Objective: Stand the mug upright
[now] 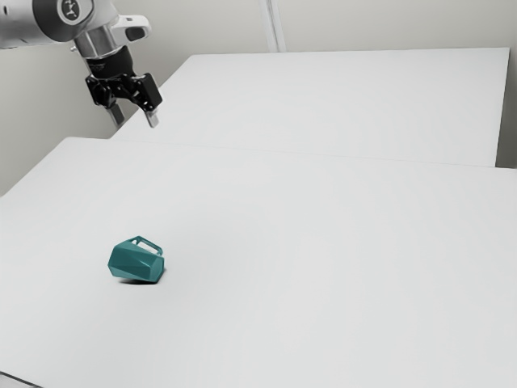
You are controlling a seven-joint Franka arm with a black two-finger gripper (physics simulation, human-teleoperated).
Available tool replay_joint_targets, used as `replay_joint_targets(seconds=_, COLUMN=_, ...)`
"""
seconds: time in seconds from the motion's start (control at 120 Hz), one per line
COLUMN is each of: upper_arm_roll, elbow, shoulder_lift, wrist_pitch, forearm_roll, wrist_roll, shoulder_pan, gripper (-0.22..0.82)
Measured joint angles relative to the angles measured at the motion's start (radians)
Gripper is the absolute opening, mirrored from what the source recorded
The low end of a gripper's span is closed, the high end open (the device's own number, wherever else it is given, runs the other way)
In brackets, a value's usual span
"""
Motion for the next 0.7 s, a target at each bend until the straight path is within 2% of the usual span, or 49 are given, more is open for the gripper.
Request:
replay_joint_targets(seconds=0.4, upper_arm_roll=-0.001, elbow=-0.098, shoulder_lift=-0.069, wrist_pitch=0.009, forearm_roll=-0.007, wrist_roll=0.029, shoulder_pan=0.045, gripper=0.58)
replay_joint_targets(seconds=0.7, upper_arm_roll=-0.003, elbow=-0.189, shoulder_lift=-0.091, wrist_pitch=0.044, forearm_roll=-0.087, wrist_roll=0.066, shoulder_pan=0.262, gripper=0.58)
